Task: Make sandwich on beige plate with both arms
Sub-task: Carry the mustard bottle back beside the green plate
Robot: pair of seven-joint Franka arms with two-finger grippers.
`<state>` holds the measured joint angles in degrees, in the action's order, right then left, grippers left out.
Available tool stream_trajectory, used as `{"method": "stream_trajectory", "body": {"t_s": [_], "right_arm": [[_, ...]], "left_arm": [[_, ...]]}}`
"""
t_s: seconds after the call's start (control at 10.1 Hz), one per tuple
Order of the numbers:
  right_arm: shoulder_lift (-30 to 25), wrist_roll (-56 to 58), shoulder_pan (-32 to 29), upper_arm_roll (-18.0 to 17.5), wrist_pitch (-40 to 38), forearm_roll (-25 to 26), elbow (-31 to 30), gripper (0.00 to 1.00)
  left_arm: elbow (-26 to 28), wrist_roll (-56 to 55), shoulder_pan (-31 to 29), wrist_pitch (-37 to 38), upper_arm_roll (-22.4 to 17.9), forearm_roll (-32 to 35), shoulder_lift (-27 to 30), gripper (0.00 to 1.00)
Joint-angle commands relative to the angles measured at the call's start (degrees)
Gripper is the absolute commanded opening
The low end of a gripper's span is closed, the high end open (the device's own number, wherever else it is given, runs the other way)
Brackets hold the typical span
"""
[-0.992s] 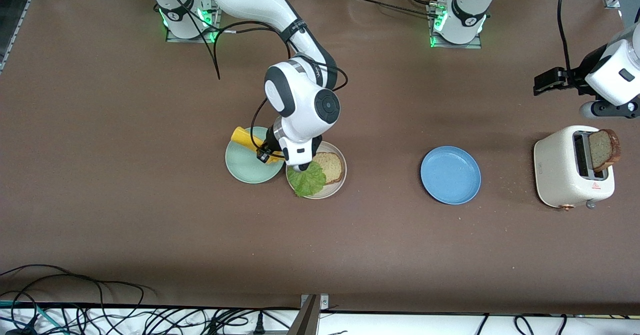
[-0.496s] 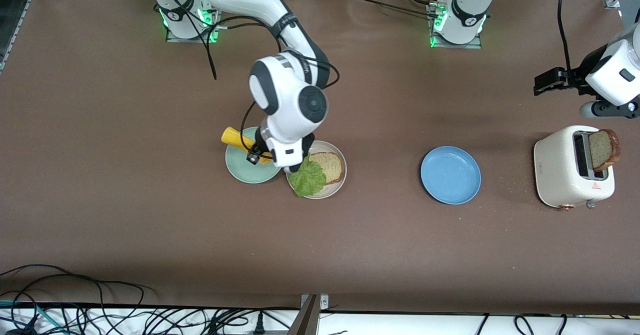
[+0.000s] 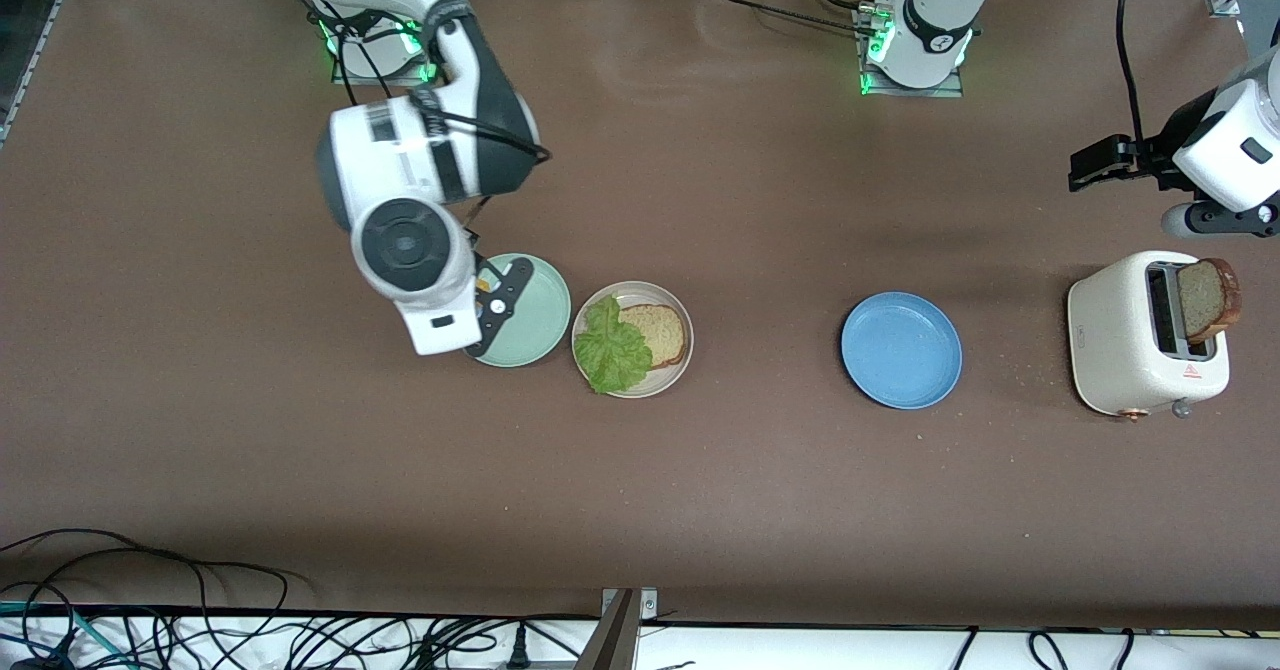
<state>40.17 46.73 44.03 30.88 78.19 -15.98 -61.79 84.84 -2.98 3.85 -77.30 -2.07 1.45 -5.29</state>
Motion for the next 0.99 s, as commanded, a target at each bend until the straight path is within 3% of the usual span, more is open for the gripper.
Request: {"method": "stream_trajectory", "body": {"t_s": [0.0,0.4,0.69,0.89], "right_arm": [[-1.5,9.2,-8.0,-1.0,-4.9,-9.6,-0.4,0.0],[0.5,30.1,-21.9,-1.5,-5.2,-26.7,-4.7,0.0],[5.0,35.5,-24.8,-1.7,-4.9,-40.1,-5.0,0.0],[7.0,41.7,-25.7,-1.8,-5.1,-45.3,-5.8,0.0]], "left_arm": [[-1.3,-0.4,0.3,0.7,0.0,0.0,-0.7,1.0],[-0.6,-0.4,-2.7,-2.7,-0.7,1.3,-1.0,1.0],[-0.5,3.2,-4.5,-4.0,-0.7,3.5,-2.4,1.0],[-1.1,9.7,-7.9,-5.3,-0.7,4.7,-4.5,1.0]]}}
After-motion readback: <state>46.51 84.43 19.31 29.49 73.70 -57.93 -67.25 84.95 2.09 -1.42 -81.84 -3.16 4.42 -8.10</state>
